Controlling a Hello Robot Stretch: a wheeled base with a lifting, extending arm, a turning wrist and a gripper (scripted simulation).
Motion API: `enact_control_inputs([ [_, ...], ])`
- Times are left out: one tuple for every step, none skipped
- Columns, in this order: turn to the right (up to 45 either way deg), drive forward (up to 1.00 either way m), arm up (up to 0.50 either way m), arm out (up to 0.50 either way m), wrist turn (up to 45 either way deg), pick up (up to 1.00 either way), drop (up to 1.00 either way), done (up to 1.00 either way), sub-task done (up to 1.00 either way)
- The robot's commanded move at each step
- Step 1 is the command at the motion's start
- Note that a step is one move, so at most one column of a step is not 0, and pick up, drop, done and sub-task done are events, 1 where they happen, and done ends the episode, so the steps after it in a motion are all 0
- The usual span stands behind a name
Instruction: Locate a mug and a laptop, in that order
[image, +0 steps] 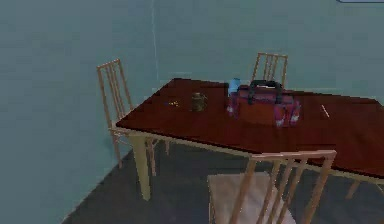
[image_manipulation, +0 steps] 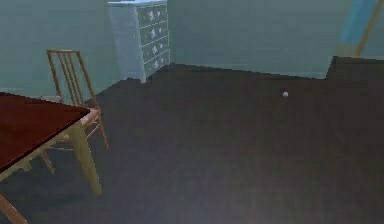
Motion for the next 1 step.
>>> enact_control_inputs([
  [45.0, 0.00, 0.00, 0.00, 0.0, 0.00, 0.00, 0.00, 0.00],
])
